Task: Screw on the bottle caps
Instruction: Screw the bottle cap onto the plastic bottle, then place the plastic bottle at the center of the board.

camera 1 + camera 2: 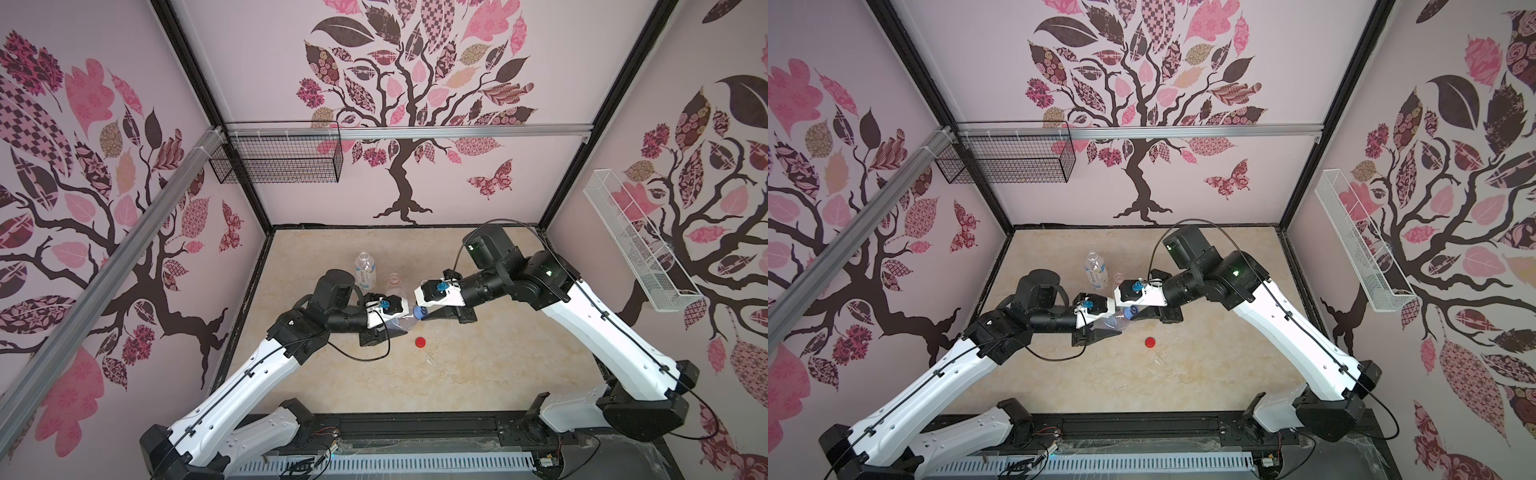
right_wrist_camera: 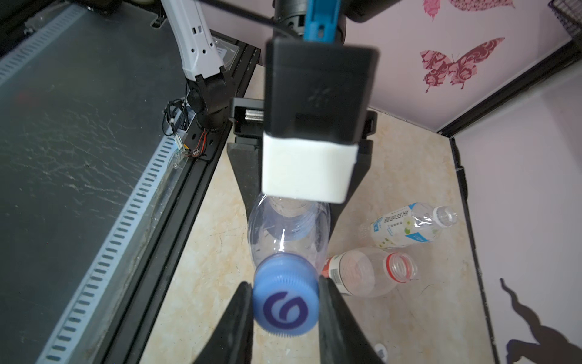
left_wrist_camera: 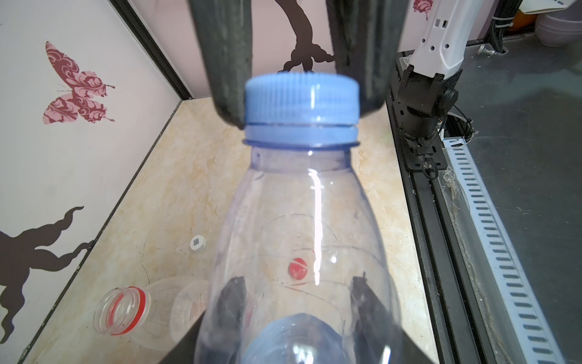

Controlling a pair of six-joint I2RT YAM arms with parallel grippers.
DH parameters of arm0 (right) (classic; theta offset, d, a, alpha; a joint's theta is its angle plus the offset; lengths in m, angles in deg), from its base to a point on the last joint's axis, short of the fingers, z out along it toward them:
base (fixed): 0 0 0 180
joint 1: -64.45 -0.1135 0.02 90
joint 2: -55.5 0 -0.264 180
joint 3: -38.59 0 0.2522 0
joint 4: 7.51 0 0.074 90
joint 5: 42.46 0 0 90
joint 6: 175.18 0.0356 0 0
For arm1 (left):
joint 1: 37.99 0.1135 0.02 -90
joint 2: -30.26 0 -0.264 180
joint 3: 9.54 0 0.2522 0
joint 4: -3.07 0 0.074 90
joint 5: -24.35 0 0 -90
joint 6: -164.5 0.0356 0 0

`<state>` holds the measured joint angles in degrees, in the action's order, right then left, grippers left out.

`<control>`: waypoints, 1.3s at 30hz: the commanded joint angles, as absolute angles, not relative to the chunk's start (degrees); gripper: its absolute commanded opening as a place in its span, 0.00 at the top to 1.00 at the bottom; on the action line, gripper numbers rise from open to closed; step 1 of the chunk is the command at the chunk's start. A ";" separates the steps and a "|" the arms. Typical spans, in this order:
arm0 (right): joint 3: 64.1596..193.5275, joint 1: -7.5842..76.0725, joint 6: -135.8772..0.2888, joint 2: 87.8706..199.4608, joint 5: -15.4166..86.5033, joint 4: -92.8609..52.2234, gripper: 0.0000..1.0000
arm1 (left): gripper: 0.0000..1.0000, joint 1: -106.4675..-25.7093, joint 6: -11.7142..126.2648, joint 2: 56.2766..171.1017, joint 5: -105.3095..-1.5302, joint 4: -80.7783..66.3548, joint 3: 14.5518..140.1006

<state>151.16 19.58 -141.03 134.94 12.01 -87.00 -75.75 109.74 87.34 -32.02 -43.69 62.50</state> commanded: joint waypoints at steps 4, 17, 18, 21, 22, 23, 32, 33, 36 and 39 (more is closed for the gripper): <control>154.30 19.23 -99.78 139.45 15.32 -80.97 1.00 | 0.44 -77.12 107.47 82.63 -41.41 -28.89 59.16; 148.45 18.62 -86.10 130.40 18.12 -73.50 0.60 | 0.44 -79.73 107.35 79.92 -51.17 -25.11 56.08; 146.10 18.61 -86.00 128.77 18.39 -71.03 0.53 | 0.44 -79.66 106.67 80.16 -51.15 -25.22 56.02; 141.05 18.51 -84.53 125.82 18.50 -65.25 0.40 | 0.44 -79.66 104.56 80.52 -51.41 -25.44 56.23; 139.90 18.44 -83.17 125.42 18.76 -63.43 0.39 | 0.44 -79.65 103.80 80.58 -51.50 -25.44 56.42; 138.75 18.34 -81.31 125.12 18.97 -61.29 0.38 | 0.44 -79.71 102.92 80.68 -51.43 -25.61 56.67; 135.65 13.90 -75.88 127.83 27.36 -53.79 0.32 | 0.44 -79.73 100.53 79.97 -48.43 -25.15 56.06; 135.26 13.66 -75.48 127.70 27.86 -52.56 0.35 | 0.44 -79.66 100.19 80.08 -48.29 -25.14 56.20; 134.15 13.46 -75.31 127.07 28.78 -49.98 0.50 | 0.44 -79.69 99.98 80.09 -47.64 -25.55 56.44; 133.78 13.43 -76.48 126.10 29.43 -49.78 0.66 | 0.44 -79.69 99.59 80.18 -46.72 -25.73 56.47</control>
